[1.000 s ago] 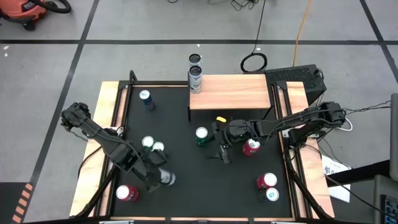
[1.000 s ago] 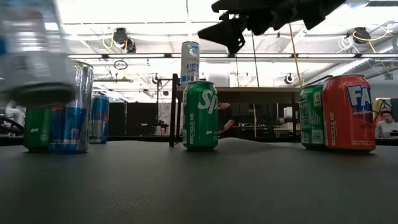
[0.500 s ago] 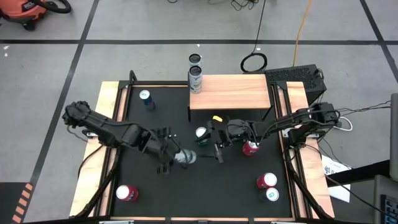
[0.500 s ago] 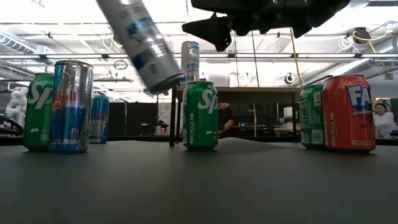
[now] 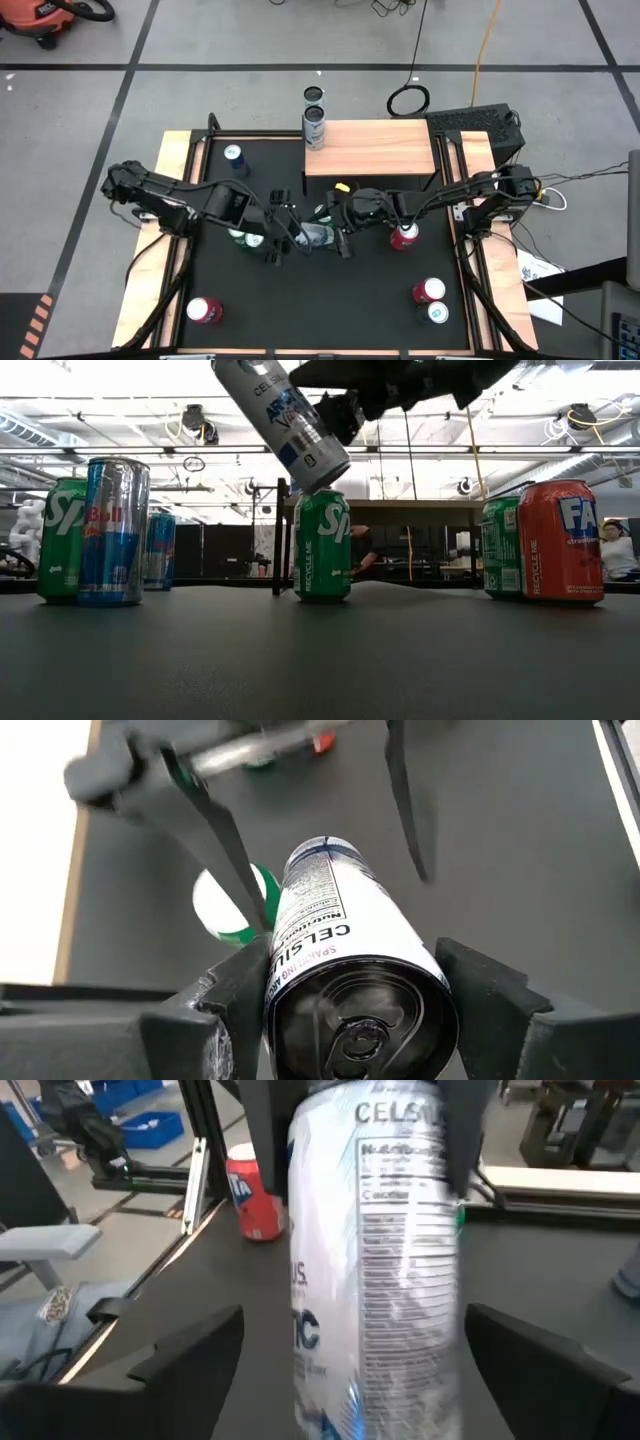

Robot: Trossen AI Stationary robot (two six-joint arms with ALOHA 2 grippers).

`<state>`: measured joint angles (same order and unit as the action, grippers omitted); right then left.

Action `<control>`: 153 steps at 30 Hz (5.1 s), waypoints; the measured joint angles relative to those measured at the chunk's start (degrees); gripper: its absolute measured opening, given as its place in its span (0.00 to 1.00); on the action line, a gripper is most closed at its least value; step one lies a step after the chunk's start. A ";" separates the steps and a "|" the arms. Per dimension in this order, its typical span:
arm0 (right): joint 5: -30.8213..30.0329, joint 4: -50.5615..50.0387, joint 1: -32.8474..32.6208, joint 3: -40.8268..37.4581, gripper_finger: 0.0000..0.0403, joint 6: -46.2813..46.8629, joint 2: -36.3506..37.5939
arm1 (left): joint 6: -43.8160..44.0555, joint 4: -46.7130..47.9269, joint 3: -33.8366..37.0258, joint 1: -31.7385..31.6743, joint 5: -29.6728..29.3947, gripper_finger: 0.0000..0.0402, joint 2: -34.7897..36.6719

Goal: Place canned beverage on shelf
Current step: Put the white blue soda can on the shelf aligned with the other white blue soda can, then put the middle green soda can on the shelf

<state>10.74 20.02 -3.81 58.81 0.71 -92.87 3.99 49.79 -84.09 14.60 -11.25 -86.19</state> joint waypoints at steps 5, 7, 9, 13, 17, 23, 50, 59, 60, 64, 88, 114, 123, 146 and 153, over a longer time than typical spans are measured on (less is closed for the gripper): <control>-0.87 -3.34 0.30 2.93 0.93 0.69 -2.95 | -2.78 -2.15 0.00 -0.80 -0.19 0.58 0.00; -1.94 -4.43 0.53 3.45 0.91 0.76 -3.87 | -3.38 -2.37 0.00 -0.82 -0.22 0.58 0.00; -1.92 -4.36 0.79 3.58 0.87 1.09 -4.17 | -3.43 -2.41 0.00 -0.79 -0.23 0.58 0.00; -1.99 -5.25 1.14 3.67 0.75 2.01 -3.47 | -2.72 -2.66 0.00 -0.77 -1.99 0.58 0.00; -1.56 -5.87 1.14 3.67 0.62 0.99 -3.03 | -2.30 -2.77 0.00 -0.71 -3.07 0.59 0.00; -3.10 -4.60 1.34 3.13 0.59 0.94 -1.30 | 0.21 -2.01 0.00 -0.60 -10.24 0.71 2.40; -9.23 38.89 3.00 -15.81 0.62 -6.85 3.34 | -16.94 -75.22 33.86 -5.00 -4.93 0.90 9.67; -9.25 36.71 3.00 -15.81 0.62 -7.65 3.37 | -16.39 -80.54 33.35 -7.55 -1.10 0.90 7.26; -9.21 36.71 2.99 -15.81 0.62 -7.65 3.37 | -16.41 -80.72 33.35 -7.55 -0.95 0.89 7.30; -9.20 36.73 2.99 -15.81 0.62 -7.72 3.37 | -16.37 -80.72 33.35 -7.47 -0.67 0.81 7.30; -20.64 4.98 2.87 -15.36 0.80 5.12 17.11 | -14.27 -69.37 33.19 -18.94 -1.08 0.60 13.51; -22.99 -4.44 2.97 -15.39 0.79 6.16 24.51 | -4.80 -67.07 30.99 -36.33 11.83 0.60 8.50; -23.74 -6.19 2.97 -15.39 0.79 5.03 24.51 | -6.09 -67.84 30.93 -37.19 10.97 0.60 7.65; -40.98 -7.05 2.99 -15.39 0.79 2.89 24.51 | -7.82 -65.18 30.88 -36.97 12.67 0.89 9.62; -40.93 -12.50 3.07 -15.34 0.79 6.04 27.88 | -13.32 -54.58 30.93 -36.97 12.87 0.90 18.78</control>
<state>-30.18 7.52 -0.74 43.48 6.75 -64.98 -9.33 -4.79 -53.17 -22.37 1.63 -67.41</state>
